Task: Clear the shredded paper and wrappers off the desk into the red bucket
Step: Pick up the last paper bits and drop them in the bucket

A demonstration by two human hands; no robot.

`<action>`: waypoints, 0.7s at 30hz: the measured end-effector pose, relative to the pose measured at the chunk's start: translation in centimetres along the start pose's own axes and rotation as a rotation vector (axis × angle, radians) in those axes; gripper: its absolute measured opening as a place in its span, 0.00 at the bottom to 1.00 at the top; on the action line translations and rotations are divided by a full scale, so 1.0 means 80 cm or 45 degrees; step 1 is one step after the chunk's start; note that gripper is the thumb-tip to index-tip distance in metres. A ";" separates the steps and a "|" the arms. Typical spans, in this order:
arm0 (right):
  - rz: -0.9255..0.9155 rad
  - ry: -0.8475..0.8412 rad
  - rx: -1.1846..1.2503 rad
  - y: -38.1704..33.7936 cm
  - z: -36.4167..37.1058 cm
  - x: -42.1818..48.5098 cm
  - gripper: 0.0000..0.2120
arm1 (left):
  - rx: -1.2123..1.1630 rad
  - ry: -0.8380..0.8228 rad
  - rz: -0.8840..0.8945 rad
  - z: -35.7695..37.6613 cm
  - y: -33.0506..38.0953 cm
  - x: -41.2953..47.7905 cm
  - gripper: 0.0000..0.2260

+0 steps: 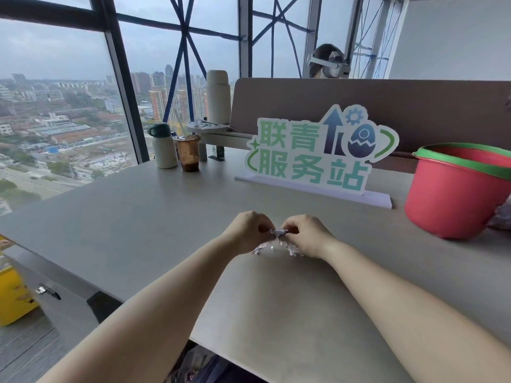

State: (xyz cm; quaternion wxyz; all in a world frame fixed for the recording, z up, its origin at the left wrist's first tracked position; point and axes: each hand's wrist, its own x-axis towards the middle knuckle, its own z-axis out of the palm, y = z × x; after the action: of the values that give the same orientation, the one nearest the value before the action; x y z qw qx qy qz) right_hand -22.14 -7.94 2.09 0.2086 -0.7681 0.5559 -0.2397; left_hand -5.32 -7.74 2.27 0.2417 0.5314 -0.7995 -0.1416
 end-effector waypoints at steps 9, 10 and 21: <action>0.002 0.085 0.019 0.006 -0.042 -0.021 0.02 | -0.041 0.017 0.091 0.000 0.034 0.013 0.06; 0.003 0.099 -0.004 0.007 -0.048 -0.024 0.02 | -0.044 0.015 0.106 0.001 0.039 0.016 0.06; 0.102 0.244 -0.052 0.032 -0.132 -0.060 0.04 | -0.129 -0.020 0.285 0.009 0.125 0.060 0.06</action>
State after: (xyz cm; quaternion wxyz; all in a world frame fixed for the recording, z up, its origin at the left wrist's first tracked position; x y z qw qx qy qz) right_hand -31.65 -4.69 8.36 0.1479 -0.7229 0.6084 -0.2922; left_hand -15.04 -8.17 7.67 0.2764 0.4249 -0.8474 -0.1582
